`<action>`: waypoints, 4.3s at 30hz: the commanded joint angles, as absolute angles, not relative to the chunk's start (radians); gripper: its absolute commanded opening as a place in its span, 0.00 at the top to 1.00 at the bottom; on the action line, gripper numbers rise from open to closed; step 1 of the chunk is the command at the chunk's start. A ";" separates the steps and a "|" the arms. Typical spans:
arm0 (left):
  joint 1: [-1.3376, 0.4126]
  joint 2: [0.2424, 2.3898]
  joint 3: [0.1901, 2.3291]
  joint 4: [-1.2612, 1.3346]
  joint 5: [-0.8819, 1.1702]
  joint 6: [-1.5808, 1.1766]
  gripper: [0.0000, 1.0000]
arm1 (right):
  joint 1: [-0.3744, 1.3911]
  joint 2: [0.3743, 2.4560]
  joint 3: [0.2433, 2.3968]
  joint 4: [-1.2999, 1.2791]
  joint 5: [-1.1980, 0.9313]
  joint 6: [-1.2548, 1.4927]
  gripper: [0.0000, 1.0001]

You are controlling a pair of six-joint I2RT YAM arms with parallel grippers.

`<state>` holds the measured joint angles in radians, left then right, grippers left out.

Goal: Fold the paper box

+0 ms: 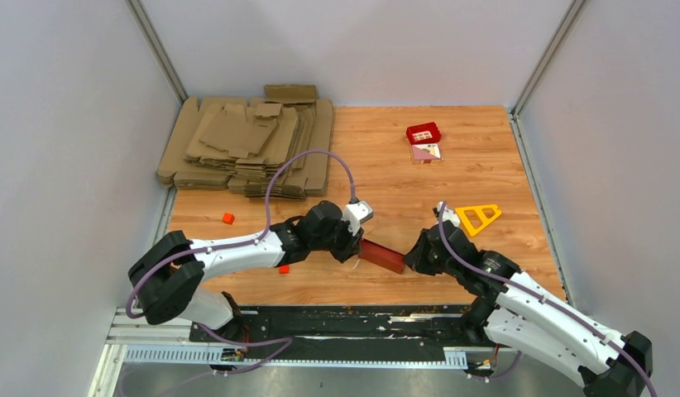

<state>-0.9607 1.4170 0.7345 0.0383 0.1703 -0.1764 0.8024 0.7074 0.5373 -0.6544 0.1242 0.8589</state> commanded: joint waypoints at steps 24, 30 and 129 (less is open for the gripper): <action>-0.989 1.424 0.802 0.009 0.132 -0.155 0.71 | 0.801 0.746 0.565 -0.686 0.138 0.818 0.99; -0.989 1.391 0.794 0.006 0.167 -0.176 0.67 | 0.801 0.763 0.555 -0.664 0.130 0.821 0.98; -0.851 1.501 0.651 0.336 0.202 -0.462 0.65 | 0.800 0.852 0.664 -0.606 0.150 0.611 1.00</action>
